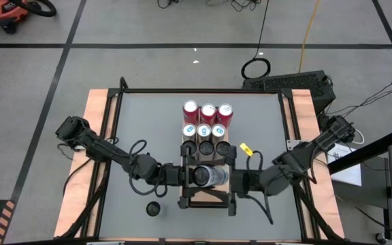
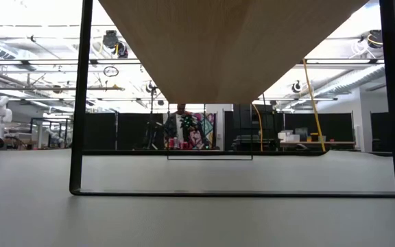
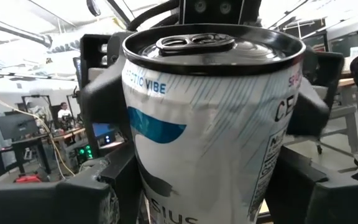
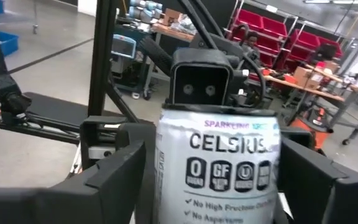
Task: Place canned beverage on shelf
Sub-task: Put the top white soda can on the shelf aligned with the other white soda can
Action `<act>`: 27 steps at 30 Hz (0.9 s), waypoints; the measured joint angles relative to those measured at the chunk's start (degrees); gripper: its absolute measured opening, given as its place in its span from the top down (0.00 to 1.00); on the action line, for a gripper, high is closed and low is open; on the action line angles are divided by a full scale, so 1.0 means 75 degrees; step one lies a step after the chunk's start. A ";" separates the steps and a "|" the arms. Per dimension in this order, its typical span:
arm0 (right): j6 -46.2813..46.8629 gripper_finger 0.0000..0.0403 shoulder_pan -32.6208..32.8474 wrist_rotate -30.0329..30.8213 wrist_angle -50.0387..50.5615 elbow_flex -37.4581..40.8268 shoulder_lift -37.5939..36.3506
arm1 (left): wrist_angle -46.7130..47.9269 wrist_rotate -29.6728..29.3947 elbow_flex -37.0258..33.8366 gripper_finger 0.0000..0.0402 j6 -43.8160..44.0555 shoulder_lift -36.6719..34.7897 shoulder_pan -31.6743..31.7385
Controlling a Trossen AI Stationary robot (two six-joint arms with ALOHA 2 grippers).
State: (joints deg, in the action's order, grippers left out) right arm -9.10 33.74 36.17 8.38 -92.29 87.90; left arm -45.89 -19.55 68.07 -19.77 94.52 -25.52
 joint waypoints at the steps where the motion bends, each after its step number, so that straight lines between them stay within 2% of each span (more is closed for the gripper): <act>1: -0.0007 0.29 -0.0042 -0.0074 -0.0001 0.0000 0.0010 | 0.0000 0.0000 0.0000 0.38 0.0000 0.0000 0.0008; 12: -0.0292 0.51 -0.0146 -0.0397 0.0000 0.0000 0.0015 | 0.0061 -0.0043 0.0000 0.38 -0.0070 -0.0009 0.0006; 18: -0.0397 0.57 -0.0135 -0.0388 0.0000 0.0000 0.0012 | 0.0058 -0.0064 0.0000 0.38 -0.0082 -0.0012 -0.0004; 21: -0.0439 0.57 -0.0068 -0.0405 0.0005 0.0000 -0.0012 | 0.0063 -0.0064 0.0001 0.34 -0.0069 -0.0012 -0.0041; 27: -0.0579 0.57 0.0134 -0.0496 0.0114 0.0009 -0.0125 | 0.0001 -0.0023 0.0009 0.17 0.0063 -0.0012 -0.0159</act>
State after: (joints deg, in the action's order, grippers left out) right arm -13.44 34.74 32.45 9.24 -92.23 86.96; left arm -45.88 -19.73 68.14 -19.30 94.43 -26.71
